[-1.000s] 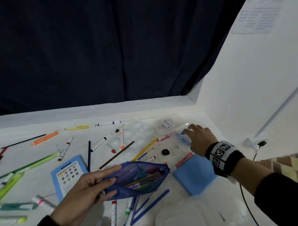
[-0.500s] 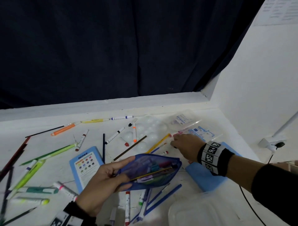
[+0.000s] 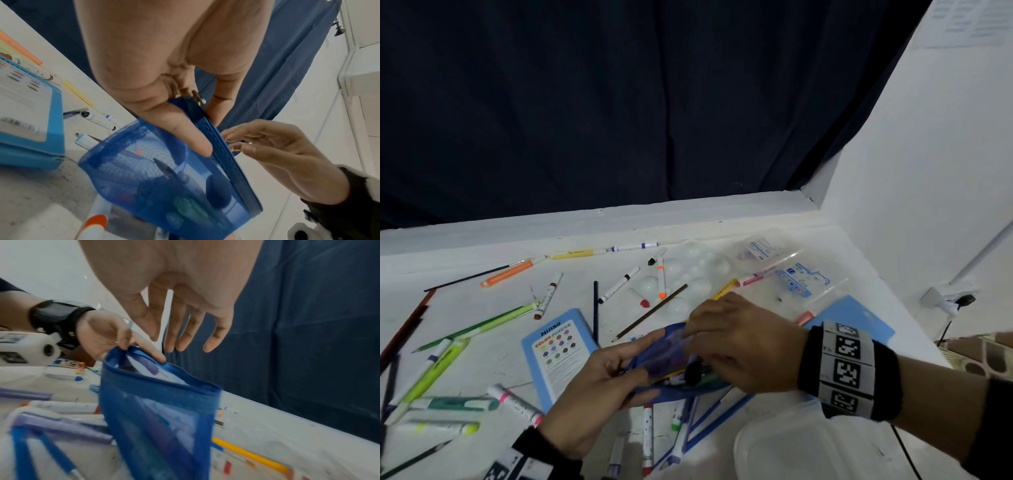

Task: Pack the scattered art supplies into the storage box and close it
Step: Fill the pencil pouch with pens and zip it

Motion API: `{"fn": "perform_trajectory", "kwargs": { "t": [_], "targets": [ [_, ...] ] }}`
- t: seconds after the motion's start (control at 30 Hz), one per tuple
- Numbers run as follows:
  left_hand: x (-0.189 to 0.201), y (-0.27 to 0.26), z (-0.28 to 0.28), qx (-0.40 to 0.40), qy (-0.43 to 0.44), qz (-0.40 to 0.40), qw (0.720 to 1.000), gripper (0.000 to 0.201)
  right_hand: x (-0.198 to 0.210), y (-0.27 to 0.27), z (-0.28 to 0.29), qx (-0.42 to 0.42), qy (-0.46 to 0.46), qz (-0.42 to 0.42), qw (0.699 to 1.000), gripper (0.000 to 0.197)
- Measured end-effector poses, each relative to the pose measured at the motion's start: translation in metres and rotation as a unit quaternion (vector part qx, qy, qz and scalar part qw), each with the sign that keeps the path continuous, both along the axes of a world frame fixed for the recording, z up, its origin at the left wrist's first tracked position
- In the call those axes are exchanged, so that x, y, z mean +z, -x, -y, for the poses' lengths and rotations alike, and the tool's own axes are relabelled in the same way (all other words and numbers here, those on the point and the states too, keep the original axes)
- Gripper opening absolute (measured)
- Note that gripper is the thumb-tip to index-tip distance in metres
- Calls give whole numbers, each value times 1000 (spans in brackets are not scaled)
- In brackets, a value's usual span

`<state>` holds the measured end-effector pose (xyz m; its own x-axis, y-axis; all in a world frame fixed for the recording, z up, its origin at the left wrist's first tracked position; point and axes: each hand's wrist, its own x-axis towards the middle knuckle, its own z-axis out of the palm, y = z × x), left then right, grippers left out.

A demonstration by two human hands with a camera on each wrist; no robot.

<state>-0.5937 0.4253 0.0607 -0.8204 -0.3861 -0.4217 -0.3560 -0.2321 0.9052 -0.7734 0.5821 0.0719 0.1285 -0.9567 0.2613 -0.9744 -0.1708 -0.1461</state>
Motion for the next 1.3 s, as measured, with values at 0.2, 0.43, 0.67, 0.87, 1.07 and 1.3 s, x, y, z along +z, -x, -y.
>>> {"fn": "perform_trajectory", "kwargs": {
  "t": [0.2, 0.43, 0.67, 0.87, 1.07, 1.3],
  "targets": [
    [1, -1, 2, -6, -7, 5, 1000, 51, -5, 81, -6, -275, 18, 32, 961, 25],
    [2, -1, 2, -8, -13, 12, 1000, 47, -28, 161, -38, -534, -191, 26, 823, 87],
    [0, 2, 7, 0, -37, 24, 999, 47, -48, 158, -31, -526, -291, 42, 798, 126],
    [-1, 3, 11, -4, -51, 26, 998, 46, -48, 166, -36, -543, -274, 75, 790, 117],
    [-2, 4, 13, -12, -56, 27, 998, 48, -41, 158, -39, -544, -208, 99, 807, 111],
    [-5, 2, 14, -25, -64, 21, 997, 49, -32, 113, -42, -456, -215, 57, 862, 116]
  ]
}}
